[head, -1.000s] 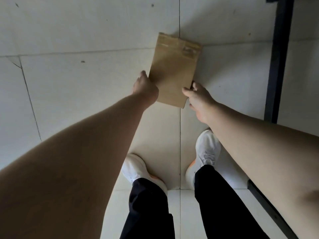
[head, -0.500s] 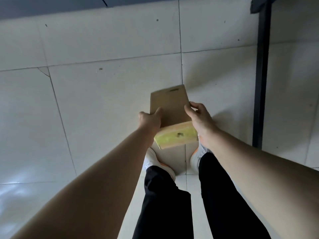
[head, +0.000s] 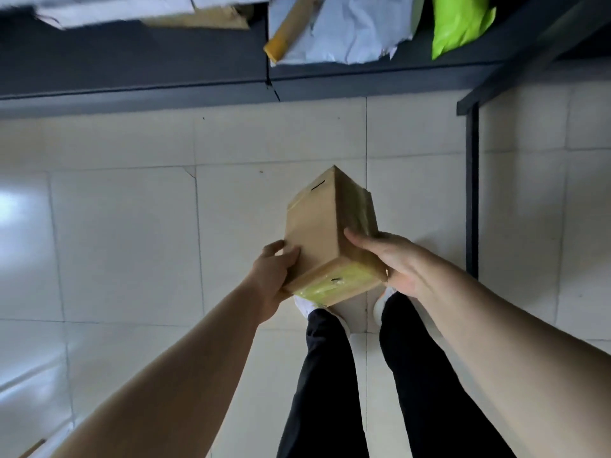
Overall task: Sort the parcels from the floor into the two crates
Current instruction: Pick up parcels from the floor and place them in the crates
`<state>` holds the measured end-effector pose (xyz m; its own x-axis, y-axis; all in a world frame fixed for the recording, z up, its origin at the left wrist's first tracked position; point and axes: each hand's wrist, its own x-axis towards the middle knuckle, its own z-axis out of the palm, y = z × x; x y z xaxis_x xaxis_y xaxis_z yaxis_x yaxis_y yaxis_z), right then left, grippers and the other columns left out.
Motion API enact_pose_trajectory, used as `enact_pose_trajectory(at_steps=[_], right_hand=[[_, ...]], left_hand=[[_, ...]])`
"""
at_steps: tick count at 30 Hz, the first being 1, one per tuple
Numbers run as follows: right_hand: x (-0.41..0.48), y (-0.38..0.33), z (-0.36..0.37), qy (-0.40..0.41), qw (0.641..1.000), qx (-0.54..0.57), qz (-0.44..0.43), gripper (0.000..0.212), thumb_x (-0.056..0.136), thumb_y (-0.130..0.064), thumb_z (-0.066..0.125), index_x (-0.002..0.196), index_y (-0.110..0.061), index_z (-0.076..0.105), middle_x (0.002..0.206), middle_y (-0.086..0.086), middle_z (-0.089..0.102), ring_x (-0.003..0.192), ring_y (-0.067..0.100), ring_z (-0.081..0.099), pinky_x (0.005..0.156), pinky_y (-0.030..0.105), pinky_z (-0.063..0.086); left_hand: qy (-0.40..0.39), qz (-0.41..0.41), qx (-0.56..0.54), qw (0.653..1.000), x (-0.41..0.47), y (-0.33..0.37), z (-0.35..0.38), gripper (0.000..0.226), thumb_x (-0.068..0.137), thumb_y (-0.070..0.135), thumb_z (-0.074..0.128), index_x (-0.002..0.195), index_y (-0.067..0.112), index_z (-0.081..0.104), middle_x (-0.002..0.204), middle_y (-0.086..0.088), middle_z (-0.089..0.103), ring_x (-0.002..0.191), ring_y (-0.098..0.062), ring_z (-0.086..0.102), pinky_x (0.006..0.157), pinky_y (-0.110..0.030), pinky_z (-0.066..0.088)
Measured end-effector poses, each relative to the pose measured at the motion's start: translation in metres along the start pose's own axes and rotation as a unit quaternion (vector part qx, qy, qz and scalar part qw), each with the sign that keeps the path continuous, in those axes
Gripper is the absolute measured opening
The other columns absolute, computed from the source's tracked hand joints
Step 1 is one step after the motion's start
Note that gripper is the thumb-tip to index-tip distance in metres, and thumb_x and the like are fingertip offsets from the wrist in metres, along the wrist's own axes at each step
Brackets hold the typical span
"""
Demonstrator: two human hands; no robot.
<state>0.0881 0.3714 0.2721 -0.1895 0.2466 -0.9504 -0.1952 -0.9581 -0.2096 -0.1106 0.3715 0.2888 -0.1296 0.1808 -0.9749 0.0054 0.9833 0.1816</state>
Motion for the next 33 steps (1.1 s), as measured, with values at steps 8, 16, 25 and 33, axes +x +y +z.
enact_pose_trajectory(at_steps=[8, 16, 25, 33], right_hand=[[-0.116, -0.050, 0.055, -0.011, 0.985, 0.080, -0.152, 0.072, 0.075, -0.020, 0.081, 0.134, -0.017, 0.040, 0.119, 0.008, 0.067, 0.100, 0.025, 0.071, 0.085, 0.043, 0.058], [-0.215, -0.089, 0.084, 0.036, 0.977, -0.050, -0.205, 0.057, 0.076, -0.077, 0.047, 0.116, -0.037, 0.058, 0.120, -0.007, 0.064, 0.116, 0.021, 0.060, 0.104, 0.047, 0.044], [-0.297, -0.097, 0.081, -0.150, 0.976, -0.070, -0.143, 0.123, 0.031, -0.092, 0.067, 0.132, -0.021, 0.057, 0.112, 0.005, 0.072, 0.105, 0.027, 0.068, 0.091, 0.052, 0.053], [-0.342, -0.072, 0.092, -0.112, 0.958, -0.018, -0.264, 0.086, 0.047, -0.045, 0.085, 0.123, -0.013, 0.063, 0.105, 0.003, 0.073, 0.105, 0.021, 0.065, 0.097, 0.041, 0.051]], left_hand=[[-0.104, 0.045, 0.063, 0.992, -0.151, 0.063, -0.005, 0.047, 0.090, 0.067, 0.042, 0.115, 0.028, 0.052, 0.092, 0.011, 0.064, 0.074, -0.004, 0.061, 0.066, -0.024, 0.044], [-0.087, 0.190, -0.032, 0.977, -0.252, 0.066, -0.034, 0.087, 0.052, 0.069, 0.071, 0.129, 0.030, 0.059, 0.126, -0.008, 0.067, 0.118, -0.030, 0.061, 0.088, -0.045, 0.052], [-0.133, 0.262, -0.090, 0.952, -0.328, 0.057, -0.045, 0.070, 0.066, 0.059, 0.064, 0.125, 0.021, 0.064, 0.113, -0.009, 0.072, 0.106, -0.032, 0.061, 0.094, -0.050, 0.045], [-0.014, 0.327, -0.077, 0.942, -0.387, 0.075, -0.068, 0.038, 0.092, 0.022, 0.045, 0.124, 0.008, 0.060, 0.109, -0.015, 0.067, 0.095, -0.032, 0.066, 0.079, -0.044, 0.056]])
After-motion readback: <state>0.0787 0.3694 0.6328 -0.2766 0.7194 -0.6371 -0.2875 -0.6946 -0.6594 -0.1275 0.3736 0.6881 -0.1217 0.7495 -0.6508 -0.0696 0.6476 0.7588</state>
